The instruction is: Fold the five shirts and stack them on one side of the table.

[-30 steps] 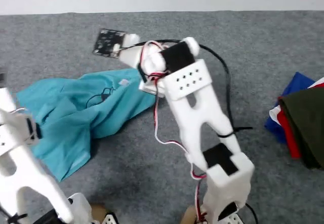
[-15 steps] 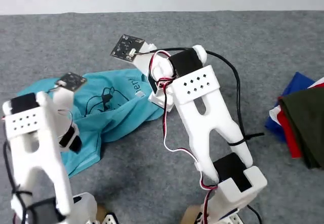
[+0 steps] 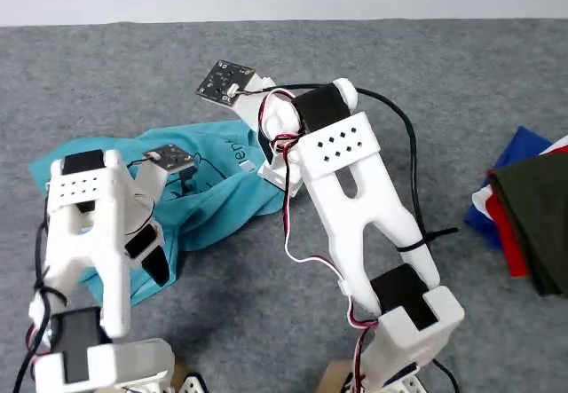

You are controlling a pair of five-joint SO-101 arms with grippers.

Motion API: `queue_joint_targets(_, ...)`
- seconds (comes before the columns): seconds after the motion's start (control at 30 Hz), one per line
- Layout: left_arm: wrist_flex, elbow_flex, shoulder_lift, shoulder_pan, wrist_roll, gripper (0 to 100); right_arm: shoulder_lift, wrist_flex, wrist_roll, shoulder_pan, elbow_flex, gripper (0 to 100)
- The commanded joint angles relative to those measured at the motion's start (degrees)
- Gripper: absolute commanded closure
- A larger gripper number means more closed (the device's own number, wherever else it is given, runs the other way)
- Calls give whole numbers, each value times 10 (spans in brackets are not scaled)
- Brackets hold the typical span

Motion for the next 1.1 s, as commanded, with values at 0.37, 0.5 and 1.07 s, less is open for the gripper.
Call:
queue_joint_targets(0.37, -5, -2, 38, -183, -164, 802, -6, 17, -4, 53, -4, 987)
queue_joint_targets(0.5, -69, 51, 39, -202, -211, 801, -4, 19, -4, 51, -4, 987)
queue_joint_targets(1.07, -309, 186, 66, -200, -275, 799, -7, 20, -4, 50, -4, 988)
